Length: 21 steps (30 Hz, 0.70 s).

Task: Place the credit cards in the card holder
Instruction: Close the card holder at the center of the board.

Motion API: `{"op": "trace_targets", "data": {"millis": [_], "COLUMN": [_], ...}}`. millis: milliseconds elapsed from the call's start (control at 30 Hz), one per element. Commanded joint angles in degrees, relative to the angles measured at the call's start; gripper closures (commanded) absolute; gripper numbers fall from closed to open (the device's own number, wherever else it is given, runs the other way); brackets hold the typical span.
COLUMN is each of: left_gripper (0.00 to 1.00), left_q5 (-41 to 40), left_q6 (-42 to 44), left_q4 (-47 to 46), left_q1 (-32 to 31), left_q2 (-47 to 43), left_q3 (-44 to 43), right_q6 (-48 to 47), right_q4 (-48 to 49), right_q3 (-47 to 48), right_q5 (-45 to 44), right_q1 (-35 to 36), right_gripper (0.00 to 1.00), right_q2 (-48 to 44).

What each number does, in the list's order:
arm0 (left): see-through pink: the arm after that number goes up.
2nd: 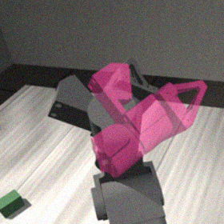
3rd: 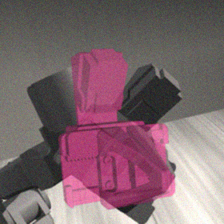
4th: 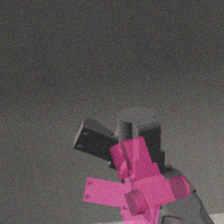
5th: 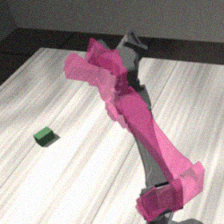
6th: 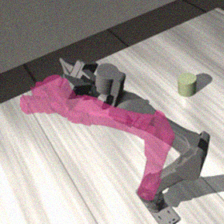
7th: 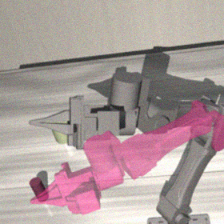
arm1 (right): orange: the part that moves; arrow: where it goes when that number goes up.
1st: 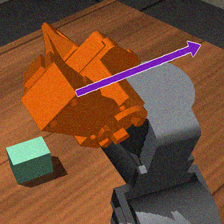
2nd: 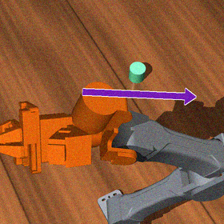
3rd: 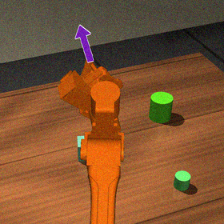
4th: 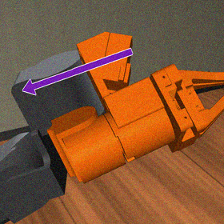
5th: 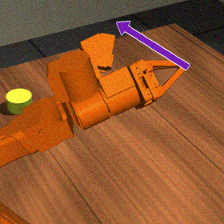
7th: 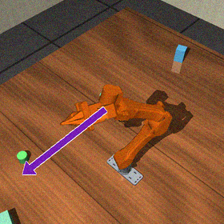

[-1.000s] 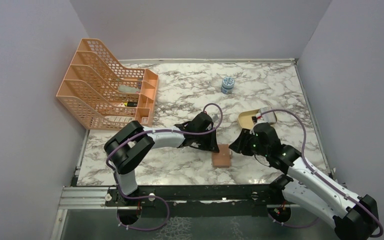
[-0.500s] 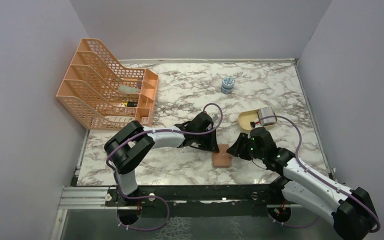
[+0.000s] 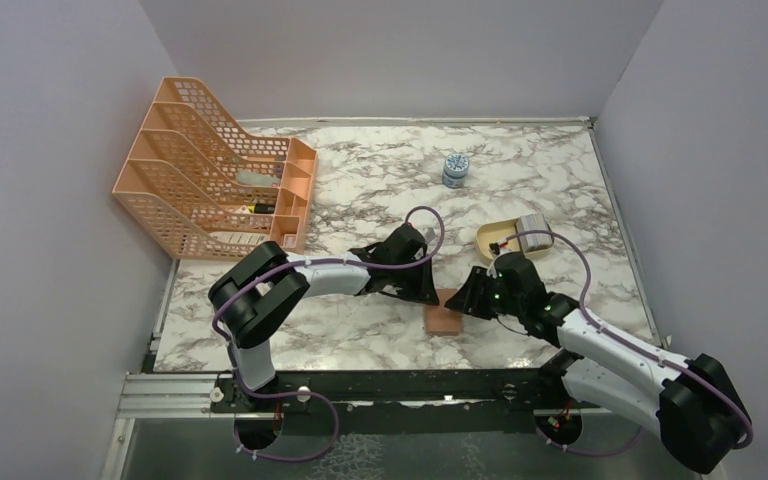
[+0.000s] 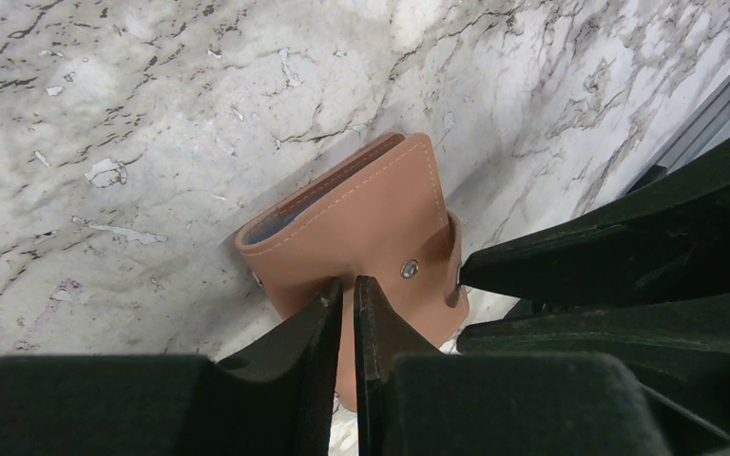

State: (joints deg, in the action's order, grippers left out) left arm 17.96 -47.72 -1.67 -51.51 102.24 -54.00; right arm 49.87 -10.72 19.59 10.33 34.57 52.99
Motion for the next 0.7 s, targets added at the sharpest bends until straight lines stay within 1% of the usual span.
{"op": "trace_targets", "data": {"millis": [0,200,333,667], "left_gripper": [0.86,0.86,0.86,0.85], "left_q5": [-2.05,-2.00,-1.83,-1.93], "left_q6": [0.18,0.00,0.00,0.26], "left_q4": [1.63,1.34,1.10,1.14], "left_q1": [-0.90,-1.05,-1.03,-0.99], "left_q2": [1.39,1.72,1.95,2.09], "left_q3": [0.89,0.93,0.99,1.06], "right_q6": [-1.90,-2.55,-3.64,-4.95], "right_q4": [1.57,0.10,1.47,3.14], "right_q3": [0.35,0.53,0.08,0.33], "right_q5": [1.68,0.60,0.15,0.74], "right_q1": [0.41,0.41,0.41,0.41], "right_gripper": [0.67,0.68,0.71,0.82], "right_q2": [1.41,2.81,4.44,6.38]}}
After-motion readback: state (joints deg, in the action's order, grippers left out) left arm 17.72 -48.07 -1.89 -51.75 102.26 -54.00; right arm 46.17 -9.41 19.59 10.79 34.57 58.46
